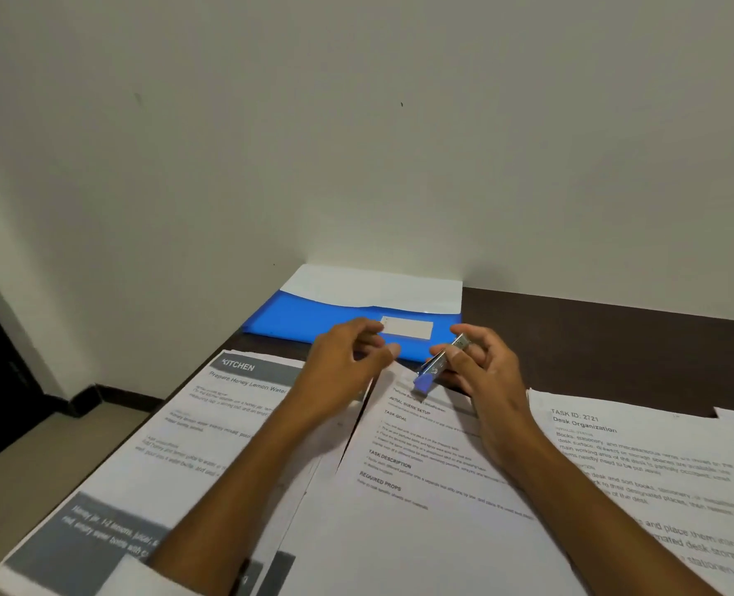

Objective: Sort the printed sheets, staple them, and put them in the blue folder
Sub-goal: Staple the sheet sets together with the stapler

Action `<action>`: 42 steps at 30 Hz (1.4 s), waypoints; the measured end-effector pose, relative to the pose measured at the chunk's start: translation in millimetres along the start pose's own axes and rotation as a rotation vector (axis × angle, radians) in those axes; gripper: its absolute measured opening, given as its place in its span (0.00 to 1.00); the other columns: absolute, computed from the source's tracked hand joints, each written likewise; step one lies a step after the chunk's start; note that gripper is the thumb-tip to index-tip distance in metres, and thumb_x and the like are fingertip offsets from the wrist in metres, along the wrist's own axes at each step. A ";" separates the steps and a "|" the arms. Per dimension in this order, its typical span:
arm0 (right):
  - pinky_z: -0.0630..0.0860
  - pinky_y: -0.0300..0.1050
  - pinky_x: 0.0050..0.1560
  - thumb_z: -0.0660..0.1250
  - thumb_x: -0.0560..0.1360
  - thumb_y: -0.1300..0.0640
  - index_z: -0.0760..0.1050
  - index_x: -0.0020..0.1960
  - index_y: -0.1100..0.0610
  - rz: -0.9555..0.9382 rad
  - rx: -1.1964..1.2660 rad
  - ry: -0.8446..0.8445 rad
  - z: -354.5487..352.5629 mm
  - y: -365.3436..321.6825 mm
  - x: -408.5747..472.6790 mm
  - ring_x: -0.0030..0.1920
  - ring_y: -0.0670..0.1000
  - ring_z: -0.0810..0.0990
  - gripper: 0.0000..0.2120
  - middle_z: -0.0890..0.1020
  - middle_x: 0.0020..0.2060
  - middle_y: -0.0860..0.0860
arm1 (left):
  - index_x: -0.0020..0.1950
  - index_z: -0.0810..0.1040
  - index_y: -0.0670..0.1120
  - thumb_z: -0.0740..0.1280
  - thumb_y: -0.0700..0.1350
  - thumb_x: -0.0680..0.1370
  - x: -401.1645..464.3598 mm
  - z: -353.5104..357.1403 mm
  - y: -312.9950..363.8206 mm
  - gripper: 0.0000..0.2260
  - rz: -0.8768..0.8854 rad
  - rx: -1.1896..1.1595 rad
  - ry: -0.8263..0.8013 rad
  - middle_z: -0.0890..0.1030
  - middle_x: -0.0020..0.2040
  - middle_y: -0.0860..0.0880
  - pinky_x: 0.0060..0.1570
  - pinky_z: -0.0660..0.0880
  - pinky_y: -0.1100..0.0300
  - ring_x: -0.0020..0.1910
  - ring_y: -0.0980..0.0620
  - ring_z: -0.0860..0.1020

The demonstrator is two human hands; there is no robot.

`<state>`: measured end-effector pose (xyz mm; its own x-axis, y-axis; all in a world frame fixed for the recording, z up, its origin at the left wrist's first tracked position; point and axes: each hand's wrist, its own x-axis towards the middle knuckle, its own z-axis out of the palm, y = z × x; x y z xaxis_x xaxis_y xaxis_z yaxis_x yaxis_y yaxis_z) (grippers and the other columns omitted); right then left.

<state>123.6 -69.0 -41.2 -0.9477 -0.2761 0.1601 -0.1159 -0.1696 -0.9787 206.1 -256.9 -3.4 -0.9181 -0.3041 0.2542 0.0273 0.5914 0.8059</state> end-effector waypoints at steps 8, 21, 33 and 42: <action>0.84 0.52 0.57 0.66 0.84 0.61 0.76 0.66 0.54 0.099 -0.073 0.029 2.6 -4.8 -1.3 0.49 0.52 0.89 0.12 0.88 0.51 0.56 | 0.69 0.78 0.45 0.73 0.51 0.80 -48.3 -131.6 -49.2 0.20 -0.219 0.331 0.210 0.83 0.60 0.46 0.57 0.78 0.54 0.57 0.48 0.82; 0.80 0.44 0.38 0.65 0.83 0.61 0.77 0.58 0.52 0.135 -0.569 -0.200 79.7 -43.4 -45.1 0.37 0.51 0.81 0.06 0.83 0.48 0.56 | 0.47 0.77 0.46 0.72 0.55 0.80 -102.4 -159.9 -100.0 0.13 -0.478 0.699 0.148 0.80 0.44 0.49 0.36 0.69 0.55 0.42 0.49 0.78; 0.87 0.50 0.49 0.67 0.83 0.58 0.71 0.57 0.51 0.090 -0.820 -0.151 105.1 -26.3 -80.3 0.45 0.52 0.86 0.06 0.81 0.47 0.52 | 0.50 0.68 0.49 0.68 0.54 0.82 -104.1 -136.4 -87.6 0.12 -0.488 0.727 0.161 0.72 0.59 0.44 0.64 0.70 0.41 0.66 0.41 0.71; 0.74 0.30 0.27 0.68 0.83 0.59 0.70 0.61 0.52 0.154 -0.645 -0.154 107.9 -21.8 -87.3 0.34 0.48 0.83 0.10 0.79 0.43 0.48 | 0.49 0.70 0.46 0.69 0.50 0.82 -89.6 -127.4 -83.9 0.11 -0.469 0.599 0.210 0.73 0.51 0.46 0.50 0.74 0.49 0.55 0.44 0.75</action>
<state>240.9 -143.3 -19.9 -0.9198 -0.3919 -0.0177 -0.1826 0.4674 -0.8650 336.4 -374.4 -25.7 -0.6855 -0.7209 0.1021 -0.6170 0.6497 0.4441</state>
